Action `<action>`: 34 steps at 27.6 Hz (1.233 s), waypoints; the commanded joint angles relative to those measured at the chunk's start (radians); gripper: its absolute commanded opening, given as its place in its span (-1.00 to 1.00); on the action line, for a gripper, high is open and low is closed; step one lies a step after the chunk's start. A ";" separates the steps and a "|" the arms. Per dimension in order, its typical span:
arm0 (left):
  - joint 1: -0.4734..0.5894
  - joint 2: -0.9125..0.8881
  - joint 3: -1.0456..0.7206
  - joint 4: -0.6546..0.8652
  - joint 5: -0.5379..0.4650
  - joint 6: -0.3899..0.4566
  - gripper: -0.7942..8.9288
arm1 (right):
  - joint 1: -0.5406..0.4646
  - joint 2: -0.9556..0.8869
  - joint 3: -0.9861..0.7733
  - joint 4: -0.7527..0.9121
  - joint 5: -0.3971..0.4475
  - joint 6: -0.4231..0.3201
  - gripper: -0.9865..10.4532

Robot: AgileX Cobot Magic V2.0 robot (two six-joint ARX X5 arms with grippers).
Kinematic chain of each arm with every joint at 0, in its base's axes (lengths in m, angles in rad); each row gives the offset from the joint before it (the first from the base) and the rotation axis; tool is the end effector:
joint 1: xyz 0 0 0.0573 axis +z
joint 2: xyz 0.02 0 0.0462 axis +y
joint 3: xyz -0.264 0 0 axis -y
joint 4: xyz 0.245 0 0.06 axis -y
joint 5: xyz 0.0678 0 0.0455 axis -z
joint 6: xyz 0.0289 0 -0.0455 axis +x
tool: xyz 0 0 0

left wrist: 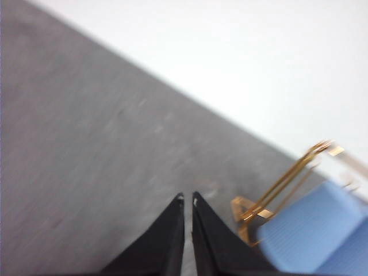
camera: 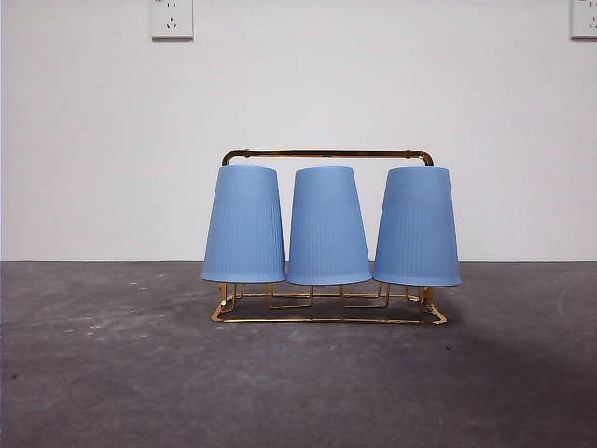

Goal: The left arm pick up the left cup on cup holder and place it on desk, then the right arm insert the right cup into the first cup, and then the left arm insert the mid cup into the first cup

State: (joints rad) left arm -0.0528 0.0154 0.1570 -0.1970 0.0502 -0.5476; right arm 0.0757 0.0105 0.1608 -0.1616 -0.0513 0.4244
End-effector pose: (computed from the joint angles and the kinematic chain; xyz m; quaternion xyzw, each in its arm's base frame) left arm 0.0864 -0.0060 0.1962 -0.2699 0.0406 -0.0421 0.9611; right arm 0.0856 0.0080 0.2012 0.2101 0.0189 0.0608 0.9756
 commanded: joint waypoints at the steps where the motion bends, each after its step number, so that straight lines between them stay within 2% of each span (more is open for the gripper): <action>1: 0.000 0.035 0.064 0.006 0.042 -0.015 -0.81 | 0.000 0.028 0.068 0.010 -0.002 0.010 -0.81; 6: 0.000 0.135 0.182 -0.026 0.089 0.011 -0.81 | 0.000 0.134 0.206 -0.028 -0.031 -0.050 -0.81; 12: 0.000 0.333 0.376 -0.159 0.223 0.172 -0.81 | 0.000 0.336 0.418 -0.187 -0.147 -0.172 -0.81; 16: 0.000 0.478 0.514 -0.296 0.349 0.315 -0.81 | 0.001 0.488 0.566 -0.348 -0.245 -0.270 -0.81; 22: -0.008 0.626 0.637 -0.453 0.470 0.451 -0.81 | 0.005 0.658 0.724 -0.568 -0.369 -0.420 -0.81; 25: -0.027 0.661 0.653 -0.482 0.496 0.473 -0.81 | 0.020 0.709 0.754 -0.639 -0.409 -0.467 -0.81; 31: -0.047 0.670 0.653 -0.486 0.500 0.483 -0.73 | 0.058 0.734 0.755 -0.657 -0.412 -0.470 -0.80; 32: -0.047 0.670 0.653 -0.485 0.500 0.483 -0.57 | 0.060 0.733 0.755 -0.651 -0.408 -0.469 -0.70; 34: -0.047 0.670 0.653 -0.484 0.500 0.483 -0.12 | 0.060 0.733 0.755 -0.647 -0.383 -0.458 -0.18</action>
State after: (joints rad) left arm -0.0967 0.6807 0.7921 -0.6922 0.5423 -0.0845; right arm 0.1322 0.7395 0.8986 -0.8188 -0.4351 -0.0299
